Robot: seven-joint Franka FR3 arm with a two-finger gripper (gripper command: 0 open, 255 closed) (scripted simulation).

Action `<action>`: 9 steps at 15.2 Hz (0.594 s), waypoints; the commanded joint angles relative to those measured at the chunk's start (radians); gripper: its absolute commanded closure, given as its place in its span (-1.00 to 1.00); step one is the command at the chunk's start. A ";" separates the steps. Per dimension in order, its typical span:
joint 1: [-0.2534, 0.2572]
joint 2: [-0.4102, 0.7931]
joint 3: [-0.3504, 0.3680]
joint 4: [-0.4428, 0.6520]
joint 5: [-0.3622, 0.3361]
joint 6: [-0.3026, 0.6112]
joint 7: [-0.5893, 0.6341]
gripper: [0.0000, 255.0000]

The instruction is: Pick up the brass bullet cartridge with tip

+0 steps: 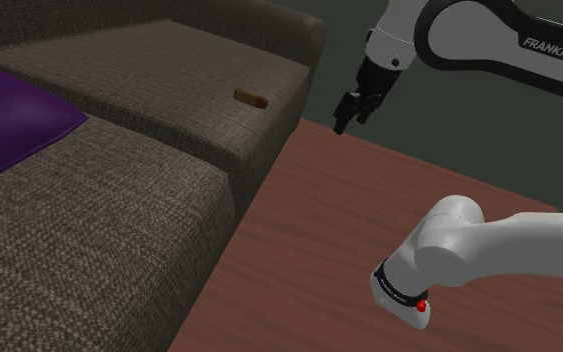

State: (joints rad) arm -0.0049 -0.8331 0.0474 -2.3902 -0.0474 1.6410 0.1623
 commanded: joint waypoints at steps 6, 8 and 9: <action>0.046 0.217 -0.001 0.174 0.013 0.021 -0.090 -1.00; 0.063 0.301 0.001 0.250 0.020 0.019 -0.125 -1.00; 0.072 0.342 0.003 0.290 0.023 0.016 -0.143 -1.00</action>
State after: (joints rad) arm 0.0556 -0.5277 0.0442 -2.1299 -0.0304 1.6560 0.0334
